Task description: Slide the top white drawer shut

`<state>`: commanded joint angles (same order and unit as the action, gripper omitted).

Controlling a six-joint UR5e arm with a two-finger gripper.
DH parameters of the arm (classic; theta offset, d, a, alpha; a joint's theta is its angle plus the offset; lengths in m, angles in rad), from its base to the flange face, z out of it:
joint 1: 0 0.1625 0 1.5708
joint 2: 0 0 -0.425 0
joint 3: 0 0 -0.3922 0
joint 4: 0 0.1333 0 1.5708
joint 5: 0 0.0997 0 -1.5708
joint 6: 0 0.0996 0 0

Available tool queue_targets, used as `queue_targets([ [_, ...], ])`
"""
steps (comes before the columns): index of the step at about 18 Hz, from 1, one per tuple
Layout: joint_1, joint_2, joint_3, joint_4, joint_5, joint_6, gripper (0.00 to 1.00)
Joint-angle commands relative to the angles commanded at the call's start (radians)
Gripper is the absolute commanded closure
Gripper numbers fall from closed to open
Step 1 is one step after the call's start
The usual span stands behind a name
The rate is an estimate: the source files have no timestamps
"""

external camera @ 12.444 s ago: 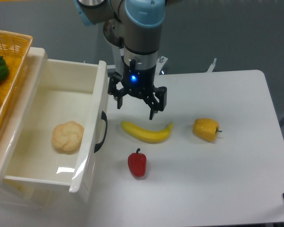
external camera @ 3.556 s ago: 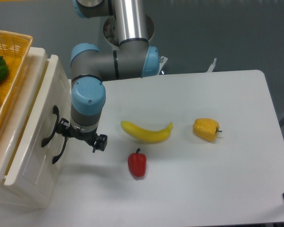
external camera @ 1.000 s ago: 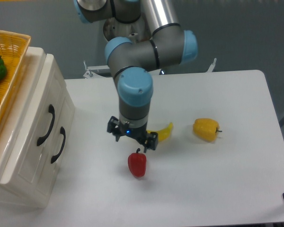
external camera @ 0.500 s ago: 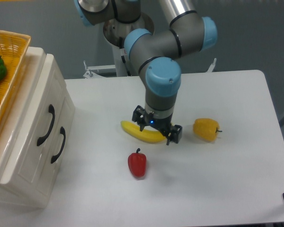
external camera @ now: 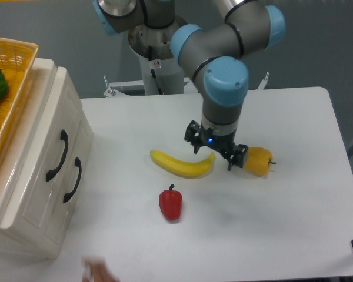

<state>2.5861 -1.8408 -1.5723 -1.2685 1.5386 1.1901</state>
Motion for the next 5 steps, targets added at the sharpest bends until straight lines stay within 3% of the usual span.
queue_targets([
  [5,0.057,0.023,-0.040,-0.018,0.015,0.121,0.00],
])
